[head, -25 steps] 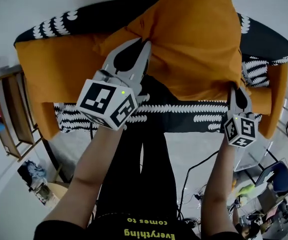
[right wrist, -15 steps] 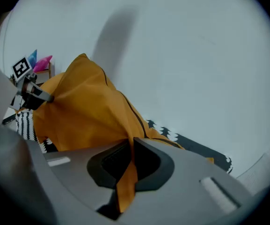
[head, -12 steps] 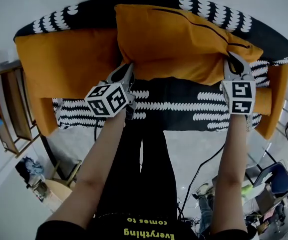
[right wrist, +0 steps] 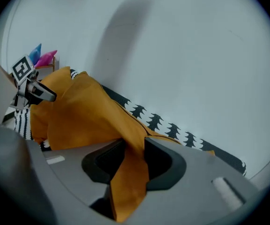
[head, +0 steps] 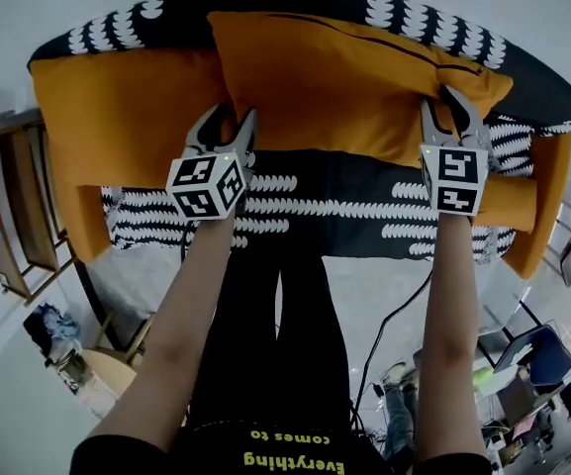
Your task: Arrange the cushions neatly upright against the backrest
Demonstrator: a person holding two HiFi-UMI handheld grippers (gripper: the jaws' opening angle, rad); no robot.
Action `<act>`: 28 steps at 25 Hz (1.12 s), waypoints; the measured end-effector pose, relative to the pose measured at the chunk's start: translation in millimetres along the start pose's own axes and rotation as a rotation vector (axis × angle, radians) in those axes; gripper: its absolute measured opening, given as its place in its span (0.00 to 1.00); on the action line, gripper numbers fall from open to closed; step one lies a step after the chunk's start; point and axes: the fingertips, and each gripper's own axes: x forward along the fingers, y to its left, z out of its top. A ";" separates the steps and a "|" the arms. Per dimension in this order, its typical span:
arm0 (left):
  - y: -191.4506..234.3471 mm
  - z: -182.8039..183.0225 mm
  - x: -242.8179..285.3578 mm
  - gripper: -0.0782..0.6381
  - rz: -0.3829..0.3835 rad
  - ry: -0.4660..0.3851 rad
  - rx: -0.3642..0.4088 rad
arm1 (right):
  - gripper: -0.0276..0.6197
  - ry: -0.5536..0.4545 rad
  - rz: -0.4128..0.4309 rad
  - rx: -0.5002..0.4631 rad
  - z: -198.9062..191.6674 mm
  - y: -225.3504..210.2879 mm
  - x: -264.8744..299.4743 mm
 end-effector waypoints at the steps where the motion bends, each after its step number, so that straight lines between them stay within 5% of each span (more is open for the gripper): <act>1: -3.1 13.1 -5.8 0.43 0.010 -0.036 0.036 | 0.26 -0.027 0.000 0.047 3.6 -2.6 -5.7; 2: -7.6 26.6 -11.7 0.43 0.017 -0.074 0.067 | 0.38 -0.063 -0.003 0.106 9.3 -7.6 -13.3; 3: -13.3 40.4 -17.9 0.42 0.018 -0.112 0.094 | 0.38 -0.109 -0.011 0.169 17.0 -14.6 -23.0; 7: -39.0 96.4 -48.7 0.26 -0.012 -0.267 0.183 | 0.06 -0.337 -0.066 0.381 55.2 -40.1 -77.4; 9: -49.7 118.4 -64.8 0.11 -0.050 -0.339 0.212 | 0.06 -0.427 -0.076 0.461 67.9 -39.9 -103.4; 10: -53.8 126.9 -72.8 0.11 -0.069 -0.366 0.221 | 0.06 -0.459 -0.082 0.487 72.4 -36.7 -115.6; 18: -91.9 155.7 -144.3 0.11 -0.146 -0.402 0.290 | 0.06 -0.543 -0.134 0.539 85.8 4.2 -215.2; 28: -119.4 196.6 -215.7 0.11 -0.191 -0.436 0.333 | 0.06 -0.590 -0.114 0.544 148.5 21.3 -286.3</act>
